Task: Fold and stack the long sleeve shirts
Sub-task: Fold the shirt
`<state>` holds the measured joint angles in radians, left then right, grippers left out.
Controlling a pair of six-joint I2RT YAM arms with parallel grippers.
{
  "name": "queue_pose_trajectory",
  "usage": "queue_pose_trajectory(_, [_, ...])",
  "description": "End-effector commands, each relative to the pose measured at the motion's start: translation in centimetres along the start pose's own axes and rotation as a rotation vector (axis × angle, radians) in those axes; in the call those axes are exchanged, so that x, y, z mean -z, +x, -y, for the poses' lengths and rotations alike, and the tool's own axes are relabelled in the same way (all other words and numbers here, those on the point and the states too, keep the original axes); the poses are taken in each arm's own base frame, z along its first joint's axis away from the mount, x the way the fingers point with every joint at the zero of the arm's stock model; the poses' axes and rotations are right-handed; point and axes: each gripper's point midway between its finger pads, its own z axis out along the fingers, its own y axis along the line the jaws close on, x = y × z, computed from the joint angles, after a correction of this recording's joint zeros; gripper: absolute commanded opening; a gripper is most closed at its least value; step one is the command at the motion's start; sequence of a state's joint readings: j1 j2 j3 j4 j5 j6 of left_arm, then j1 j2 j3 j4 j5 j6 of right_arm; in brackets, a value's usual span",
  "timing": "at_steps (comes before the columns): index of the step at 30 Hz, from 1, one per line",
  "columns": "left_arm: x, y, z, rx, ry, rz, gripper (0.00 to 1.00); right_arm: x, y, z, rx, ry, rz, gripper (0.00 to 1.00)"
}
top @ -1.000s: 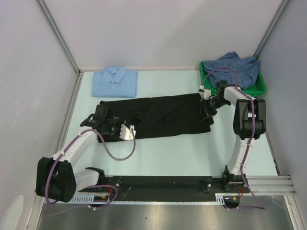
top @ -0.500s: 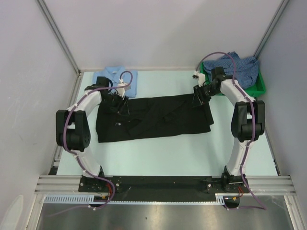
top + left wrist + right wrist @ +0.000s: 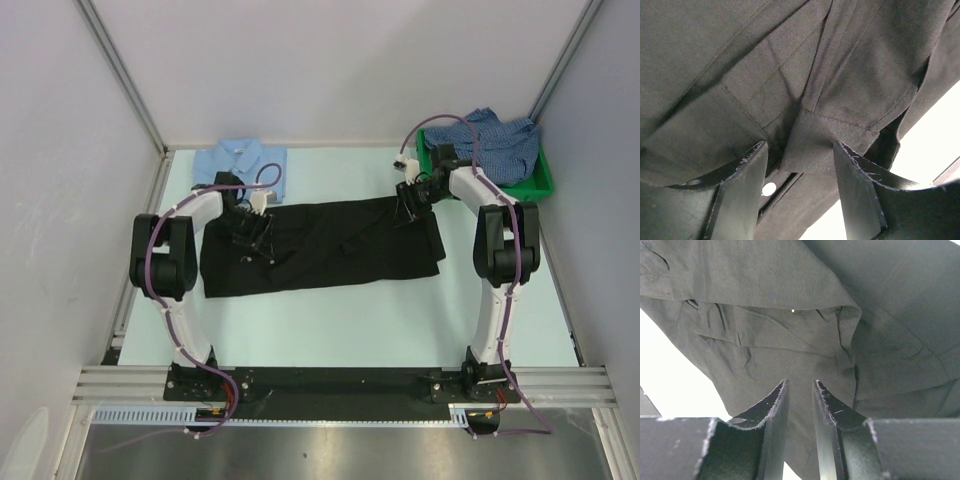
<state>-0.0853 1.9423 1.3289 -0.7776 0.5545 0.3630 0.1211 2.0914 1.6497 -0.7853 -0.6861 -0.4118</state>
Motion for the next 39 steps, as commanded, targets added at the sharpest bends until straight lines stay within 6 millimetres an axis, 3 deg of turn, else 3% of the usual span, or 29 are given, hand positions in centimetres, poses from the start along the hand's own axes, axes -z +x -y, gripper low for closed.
queue_pose_trajectory(1, [0.0,0.0,-0.1,0.002,-0.032,-0.018,0.61,-0.5,-0.9,-0.4,0.016,-0.009,0.023,0.3])
queue_pose_trajectory(4, [0.5,-0.2,0.6,-0.015,-0.015,-0.01,0.52,-1.0,-0.4,-0.2,0.016,0.0,0.009,0.29])
queue_pose_trajectory(11, [3.0,-1.5,2.3,-0.072,-0.012,0.062,0.14,-2.2,0.9,1.1,-0.01,0.031,-0.024,0.26])
queue_pose_trajectory(14, [4.2,-2.0,2.7,-0.084,-0.032,0.084,0.04,-2.6,1.3,1.6,-0.012,0.048,-0.028,0.25])
queue_pose_trajectory(23, [7.4,-1.7,3.5,-0.146,-0.073,0.083,0.0,-3.0,2.2,2.7,-0.036,0.1,-0.045,0.23])
queue_pose_trajectory(27, [9.9,-0.7,1.2,-0.169,-0.153,0.062,0.0,-3.1,2.9,3.0,-0.058,0.119,-0.063,0.22])
queue_pose_trajectory(30, [10.9,0.1,-1.7,-0.15,-0.219,0.031,0.0,-3.2,3.2,3.0,-0.062,0.128,-0.065,0.21])
queue_pose_trajectory(32, [10.4,-0.2,-3.2,-0.146,-0.245,0.01,0.0,-3.2,3.4,2.9,-0.069,0.121,-0.065,0.2])
queue_pose_trajectory(36, [9.7,-3.1,-5.5,-0.137,-0.282,0.044,0.0,-3.1,3.7,1.8,-0.066,0.091,-0.063,0.21])
queue_pose_trajectory(39, [8.6,-4.0,-6.9,-0.121,-0.285,0.033,0.0,-2.5,3.4,1.0,-0.058,0.059,-0.053,0.21])
